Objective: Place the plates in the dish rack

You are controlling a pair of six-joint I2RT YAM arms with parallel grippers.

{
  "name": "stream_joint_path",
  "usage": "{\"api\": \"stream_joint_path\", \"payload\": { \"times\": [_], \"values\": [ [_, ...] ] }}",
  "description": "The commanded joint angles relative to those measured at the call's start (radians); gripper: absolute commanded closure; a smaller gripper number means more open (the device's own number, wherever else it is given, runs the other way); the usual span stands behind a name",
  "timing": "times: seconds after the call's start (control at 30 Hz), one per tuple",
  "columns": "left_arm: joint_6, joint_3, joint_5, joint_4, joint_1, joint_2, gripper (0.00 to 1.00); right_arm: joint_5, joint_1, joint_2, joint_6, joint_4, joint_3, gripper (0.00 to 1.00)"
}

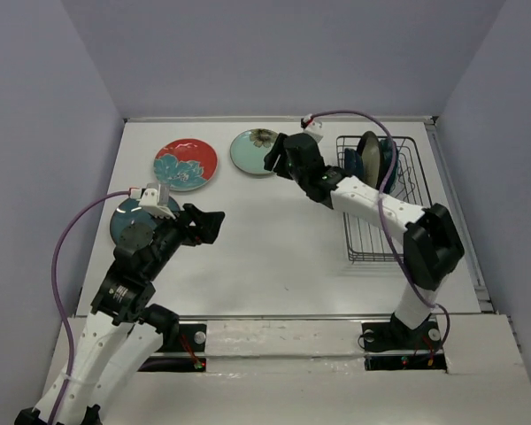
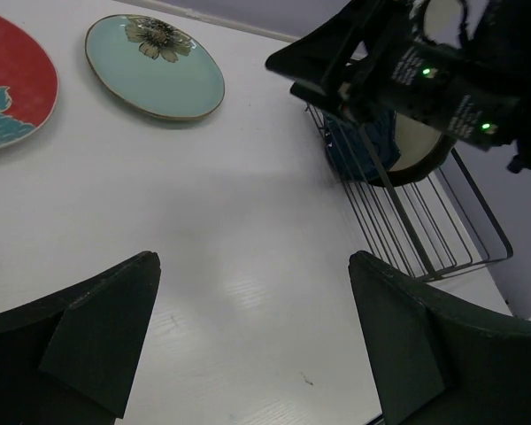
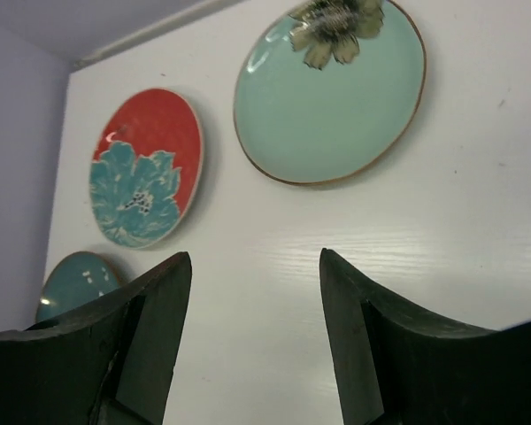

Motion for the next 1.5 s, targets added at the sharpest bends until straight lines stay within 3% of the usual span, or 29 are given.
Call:
{"api": "stream_joint_path", "payload": {
  "times": [0.0, 0.13, 0.37, 0.67, 1.03, 1.2, 1.27, 1.37, 1.47],
  "values": [
    [0.021, 0.016, -0.014, 0.011, 0.006, -0.017, 0.01, 0.214, 0.008, 0.091, 0.201, 0.120, 0.059, 0.35],
    [0.020, 0.016, -0.014, 0.007, 0.001, -0.028, 0.01, 0.302, 0.008, 0.186, 0.317, 0.111, 0.047, 0.35],
    [0.018, 0.013, -0.015, 0.002, -0.021, -0.036, 0.01, 0.299, -0.010, 0.303, 0.624, 0.116, -0.005, 0.36],
    [0.018, 0.016, -0.026, -0.004, -0.040, -0.034, 0.01, 0.185, -0.052, 0.452, 0.780, 0.237, 0.002, 0.36],
    [0.018, 0.017, -0.035, -0.009, -0.062, -0.020, 0.01, 0.083, -0.061, 0.656, 0.960, 0.332, 0.114, 0.45],
    [0.020, 0.021, -0.044, -0.015, -0.070, -0.020, 0.01, 0.102, -0.061, 0.686, 0.994, 0.332, 0.147, 0.59],
    [0.020, 0.022, -0.046, -0.016, -0.071, -0.022, 0.01, 0.103, -0.061, 0.688, 0.989, 0.332, 0.151, 0.76],
    [0.020, 0.022, -0.050, -0.016, -0.073, -0.025, 0.01, 0.110, -0.061, 0.674, 0.968, 0.332, 0.145, 0.93],
    [0.021, 0.024, -0.052, -0.016, -0.073, -0.028, 0.01, 0.135, -0.061, 0.612, 0.899, 0.343, 0.115, 0.93]
  ]
}}
